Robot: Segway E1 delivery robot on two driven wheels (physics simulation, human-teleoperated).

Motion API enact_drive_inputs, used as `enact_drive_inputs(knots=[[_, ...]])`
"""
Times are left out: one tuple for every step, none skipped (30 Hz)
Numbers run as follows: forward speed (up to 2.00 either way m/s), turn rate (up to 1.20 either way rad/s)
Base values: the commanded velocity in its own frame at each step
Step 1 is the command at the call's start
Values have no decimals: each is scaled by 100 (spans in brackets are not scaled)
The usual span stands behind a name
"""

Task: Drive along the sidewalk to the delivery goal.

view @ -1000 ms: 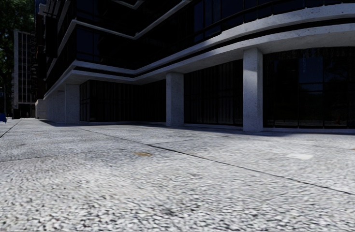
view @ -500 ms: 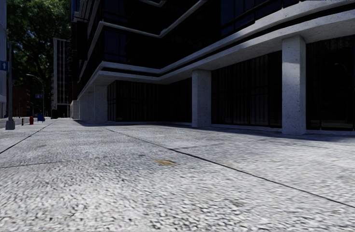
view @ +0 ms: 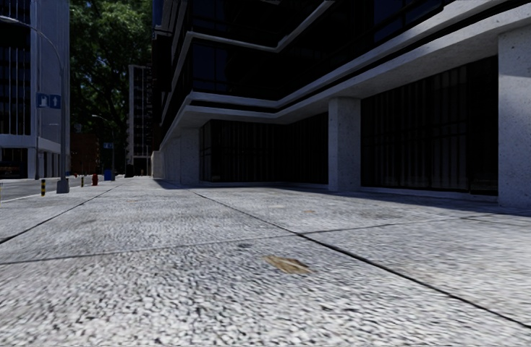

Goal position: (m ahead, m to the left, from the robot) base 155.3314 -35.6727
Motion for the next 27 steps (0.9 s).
enact_drive_inputs(knots=[[150, 40], [150, 40], [150, 40], [150, 40], [150, 40], [150, 40], [150, 40], [150, 40], [150, 40], [150, 40], [150, 40], [150, 40], [150, 40], [150, 40], [150, 40], [150, 40], [150, 40], [150, 40], [150, 40], [150, 40], [150, 40], [150, 40], [150, 40], [150, 40], [150, 40], [150, 40], [150, 40]])
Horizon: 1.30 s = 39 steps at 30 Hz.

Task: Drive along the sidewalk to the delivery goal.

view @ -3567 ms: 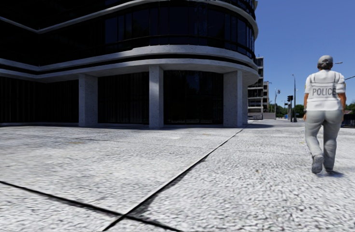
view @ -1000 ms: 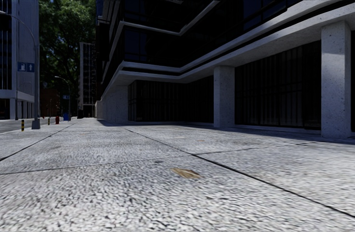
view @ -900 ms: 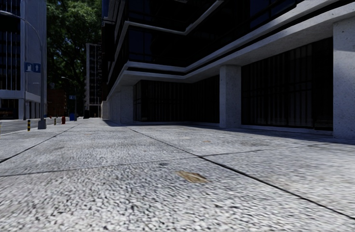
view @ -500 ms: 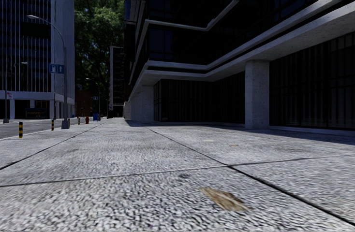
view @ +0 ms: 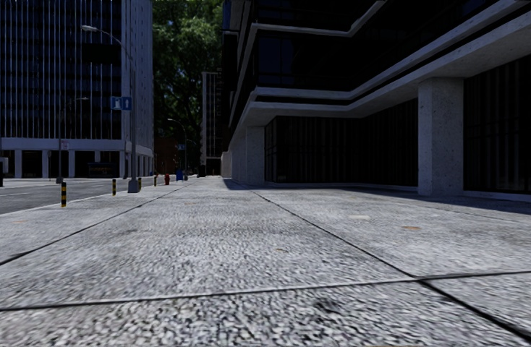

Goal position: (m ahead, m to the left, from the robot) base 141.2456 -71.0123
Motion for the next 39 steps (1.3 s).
enact_drive_inputs(knots=[[150, 40], [150, 40], [150, 40], [150, 40], [150, 40], [150, 31], [150, 22], [150, 19], [150, 19], [150, 19], [150, 19], [150, 19], [150, 19], [152, 19], [152, 19], [154, 19], [166, 19], [182, 19], [200, 19], [200, 19], [200, 19], [200, 19], [200, 19], [200, 17], [200, 15], [200, 12], [200, 10], [200, 10], [200, 6], [200, 3], [200, 0], [200, 0], [200, 0], [200, 0], [200, 0], [200, 0], [200, 0], [200, 0], [200, 0]])
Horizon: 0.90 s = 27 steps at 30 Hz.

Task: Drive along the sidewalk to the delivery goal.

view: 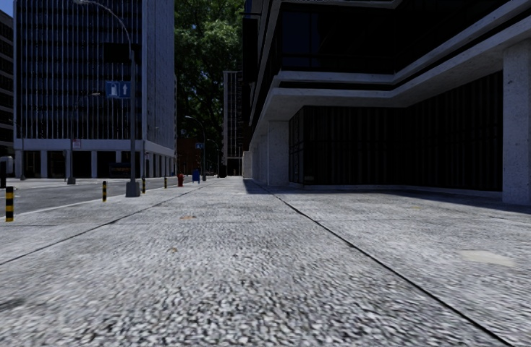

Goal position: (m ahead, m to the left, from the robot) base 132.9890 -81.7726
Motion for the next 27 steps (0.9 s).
enact_drive_inputs(knots=[[200, 0], [200, 0], [200, 0], [200, 0], [200, 0], [200, 6], [200, 12], [200, 17], [200, 17], [200, 21], [200, 23], [200, 23], [200, 24], [200, 24], [200, 24], [200, 24], [200, 22], [200, 13], [200, 3], [200, 0], [200, 0], [200, 0], [200, 0], [200, 0], [200, 0], [200, 0], [200, 0]])
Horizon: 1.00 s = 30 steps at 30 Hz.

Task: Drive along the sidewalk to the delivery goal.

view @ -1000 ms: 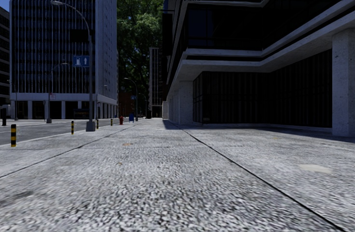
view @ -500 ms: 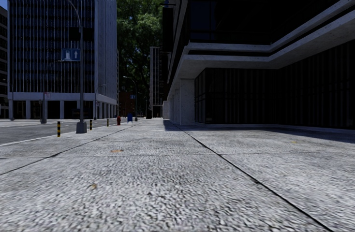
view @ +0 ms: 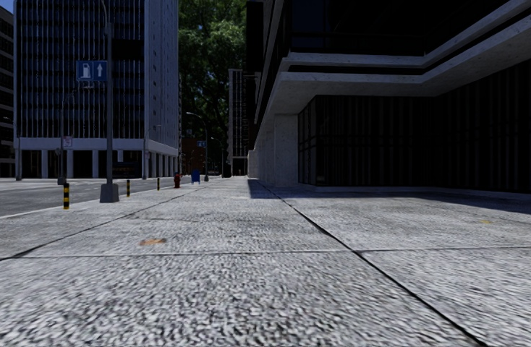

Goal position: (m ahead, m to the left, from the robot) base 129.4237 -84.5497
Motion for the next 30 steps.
enact_drive_inputs(knots=[[200, 0], [200, 0], [200, 1], [200, 1], [200, 19], [200, 31], [200, 35], [200, 36], [200, 36], [200, 36], [200, 36], [200, 36], [200, 36], [200, 36], [200, 36], [200, 36], [200, 36], [200, 36], [200, 36], [200, 32], [200, 32], [200, 23], [200, 13], [200, 0], [200, 0], [200, 0], [200, 0], [200, 0], [200, 0], [200, 0]])
